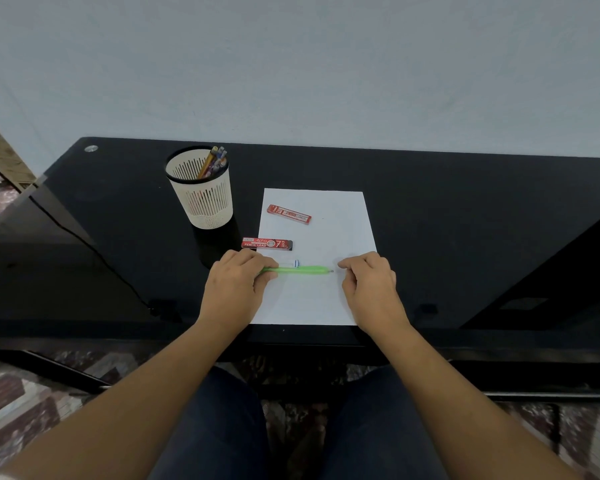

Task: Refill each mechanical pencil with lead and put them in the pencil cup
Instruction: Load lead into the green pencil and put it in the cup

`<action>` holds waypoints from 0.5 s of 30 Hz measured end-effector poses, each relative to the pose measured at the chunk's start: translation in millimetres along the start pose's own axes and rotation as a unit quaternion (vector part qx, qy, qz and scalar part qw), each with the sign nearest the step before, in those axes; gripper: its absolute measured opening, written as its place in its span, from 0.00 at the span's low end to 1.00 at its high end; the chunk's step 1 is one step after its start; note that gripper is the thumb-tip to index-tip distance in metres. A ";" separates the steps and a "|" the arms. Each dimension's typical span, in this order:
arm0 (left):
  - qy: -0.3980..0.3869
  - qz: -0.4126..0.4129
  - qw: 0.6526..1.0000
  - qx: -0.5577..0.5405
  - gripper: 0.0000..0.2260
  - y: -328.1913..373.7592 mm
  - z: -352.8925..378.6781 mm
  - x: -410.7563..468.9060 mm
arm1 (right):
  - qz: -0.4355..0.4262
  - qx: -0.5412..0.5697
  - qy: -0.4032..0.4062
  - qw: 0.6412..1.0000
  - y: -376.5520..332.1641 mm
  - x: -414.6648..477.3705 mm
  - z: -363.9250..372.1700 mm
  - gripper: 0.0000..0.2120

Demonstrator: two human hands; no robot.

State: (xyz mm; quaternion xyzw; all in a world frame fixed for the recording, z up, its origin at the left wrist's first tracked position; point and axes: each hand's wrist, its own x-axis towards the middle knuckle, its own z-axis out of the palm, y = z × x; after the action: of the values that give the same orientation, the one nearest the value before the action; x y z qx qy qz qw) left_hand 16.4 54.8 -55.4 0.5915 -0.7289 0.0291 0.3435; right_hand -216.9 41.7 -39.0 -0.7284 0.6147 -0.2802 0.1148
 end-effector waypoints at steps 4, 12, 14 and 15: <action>-0.005 -0.002 1.000 0.000 0.06 0.6 -0.6 0.3 | -0.009 0.003 0.010 1.000 1.3 -0.1 1.6 0.12; -0.004 -0.006 1.000 0.000 0.06 0.8 -0.8 0.2 | -0.034 0.004 0.022 0.999 1.0 -1.9 -0.6 0.14; -0.003 -0.005 1.000 -0.002 0.06 0.7 -0.8 0.0 | -0.066 -0.002 0.050 0.997 0.5 -4.3 -1.6 0.13; -0.001 -0.003 1.000 -0.003 0.06 0.7 -0.8 0.1 | -0.083 -0.005 0.064 0.995 0.5 -5.3 -1.9 0.12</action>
State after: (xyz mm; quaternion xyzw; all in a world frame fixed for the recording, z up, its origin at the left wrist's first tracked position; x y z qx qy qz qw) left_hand 16.1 55.4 -54.5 0.5931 -0.7274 0.0253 0.3444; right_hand -218.8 47.0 -39.0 -0.7578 0.5600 -0.3314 0.0477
